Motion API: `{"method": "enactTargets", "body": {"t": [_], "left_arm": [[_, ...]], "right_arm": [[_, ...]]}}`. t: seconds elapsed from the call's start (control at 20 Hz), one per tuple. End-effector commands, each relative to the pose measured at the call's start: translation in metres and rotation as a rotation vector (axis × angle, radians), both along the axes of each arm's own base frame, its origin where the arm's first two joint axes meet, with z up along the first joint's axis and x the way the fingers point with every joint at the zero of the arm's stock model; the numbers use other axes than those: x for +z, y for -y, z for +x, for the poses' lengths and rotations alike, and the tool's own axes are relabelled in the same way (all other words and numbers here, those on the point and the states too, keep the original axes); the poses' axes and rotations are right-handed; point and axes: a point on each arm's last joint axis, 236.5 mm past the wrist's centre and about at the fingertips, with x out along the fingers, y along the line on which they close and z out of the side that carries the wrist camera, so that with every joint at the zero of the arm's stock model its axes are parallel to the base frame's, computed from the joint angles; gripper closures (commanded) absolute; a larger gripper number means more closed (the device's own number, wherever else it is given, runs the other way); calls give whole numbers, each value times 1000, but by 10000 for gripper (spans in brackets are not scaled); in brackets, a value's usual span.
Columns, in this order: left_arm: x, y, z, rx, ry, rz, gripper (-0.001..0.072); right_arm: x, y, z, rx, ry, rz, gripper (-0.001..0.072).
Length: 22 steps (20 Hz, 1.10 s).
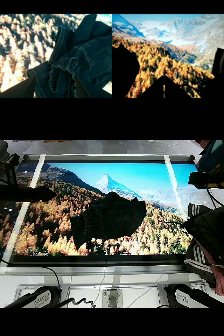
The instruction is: Fold the clothes and pants, and hang the long-sleeved shirts on hangers.
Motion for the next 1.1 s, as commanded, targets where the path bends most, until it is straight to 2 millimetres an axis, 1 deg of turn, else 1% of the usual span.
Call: {"method": "enactTargets", "body": {"t": [0.0,0.8,0.85,0.9,1.05], "left_arm": [[0,-1,0,1,0,1,167],[0,-1,0,1,0,1,167],[0,-1,0,1,0,1,167],[0,0,0,1,0,1,167],[0,0,0,1,0,1,167]], "right_arm": [[0,0,0,0,1,0,668],[0,0,0,0,1,0,668],[3,0,3,0,16,0,668],[10,0,9,-1,57,-2,668],[35,1,30,-3,196,-2,668]]}}
